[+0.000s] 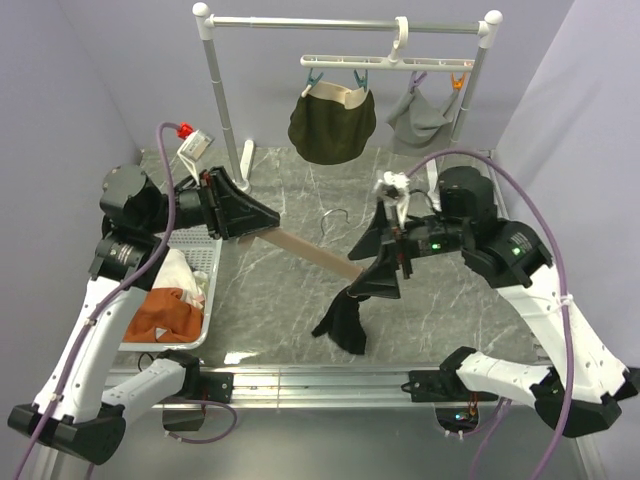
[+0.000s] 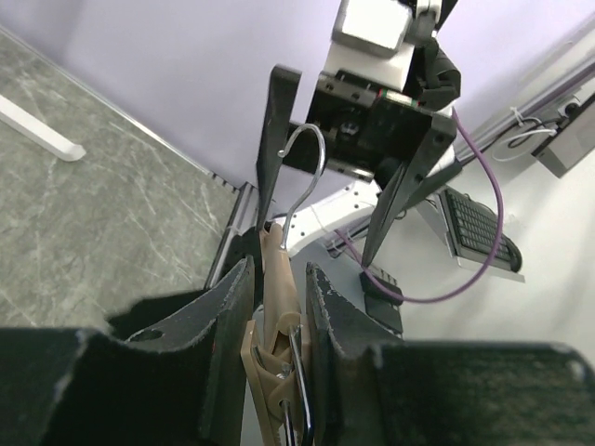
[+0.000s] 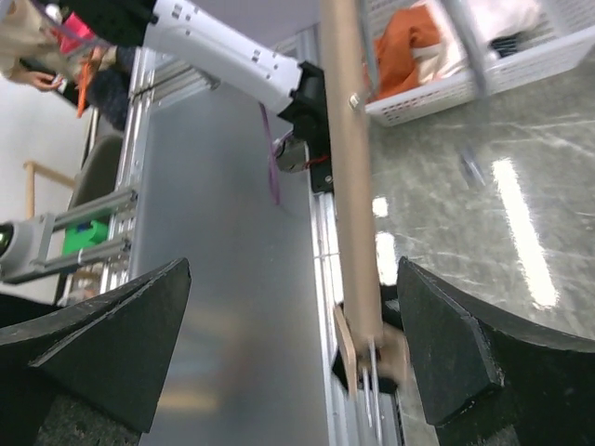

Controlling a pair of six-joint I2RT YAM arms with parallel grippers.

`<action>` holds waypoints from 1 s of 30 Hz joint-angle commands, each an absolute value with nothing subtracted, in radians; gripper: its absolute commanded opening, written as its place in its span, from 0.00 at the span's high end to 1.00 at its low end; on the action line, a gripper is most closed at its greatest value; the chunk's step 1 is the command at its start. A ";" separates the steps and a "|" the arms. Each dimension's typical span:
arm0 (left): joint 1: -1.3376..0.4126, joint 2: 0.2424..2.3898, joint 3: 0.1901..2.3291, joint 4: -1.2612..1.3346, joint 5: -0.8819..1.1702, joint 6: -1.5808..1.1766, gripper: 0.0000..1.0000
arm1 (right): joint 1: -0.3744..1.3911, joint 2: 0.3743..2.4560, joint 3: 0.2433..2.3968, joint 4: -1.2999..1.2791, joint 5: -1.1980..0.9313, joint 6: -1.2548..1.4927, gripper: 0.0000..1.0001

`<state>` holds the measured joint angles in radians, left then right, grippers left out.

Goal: Remove the underwear clipped to the hanger

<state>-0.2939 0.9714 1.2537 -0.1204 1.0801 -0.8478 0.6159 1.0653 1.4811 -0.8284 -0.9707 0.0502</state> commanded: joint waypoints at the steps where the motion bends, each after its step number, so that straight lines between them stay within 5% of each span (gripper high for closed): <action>1: -0.317 0.997 1.292 -0.011 1.124 -0.876 1.00 | 0.704 1.120 1.526 -0.812 -0.884 0.041 0.02; 9: -0.353 1.026 1.319 -0.041 1.157 -0.844 1.00 | 0.784 1.172 1.536 -0.689 -0.696 0.080 0.10; 11: -0.353 1.025 1.318 -0.049 1.155 -0.835 1.00 | 0.784 1.186 1.554 -0.673 -0.698 0.093 0.32; 14: -0.354 1.025 1.347 -0.109 1.125 -0.770 1.00 | 0.785 1.224 1.591 -0.684 -0.697 0.106 0.95; 17: -0.353 1.029 1.402 -0.262 1.007 -0.661 0.99 | 0.784 1.235 1.588 -0.664 -0.660 0.138 1.00; 19: -0.351 1.029 1.433 -0.376 0.935 -0.597 0.84 | 0.784 1.232 1.582 -0.651 -0.638 0.159 1.00; 22: -0.351 1.006 1.433 -0.425 0.800 -0.568 0.76 | 0.784 1.233 1.569 -0.644 -0.601 0.181 1.00; 23: -0.351 0.999 1.434 -0.440 0.749 -0.563 0.53 | 0.784 1.236 1.566 -0.647 -0.586 0.196 1.00; 26: -0.353 0.962 1.434 -0.485 0.508 -0.551 0.05 | 0.784 1.253 1.580 -0.679 -0.473 0.242 1.00; 30: -0.351 0.867 1.384 -0.434 0.290 -0.564 0.01 | 0.784 1.273 1.600 -0.706 -0.321 0.323 1.00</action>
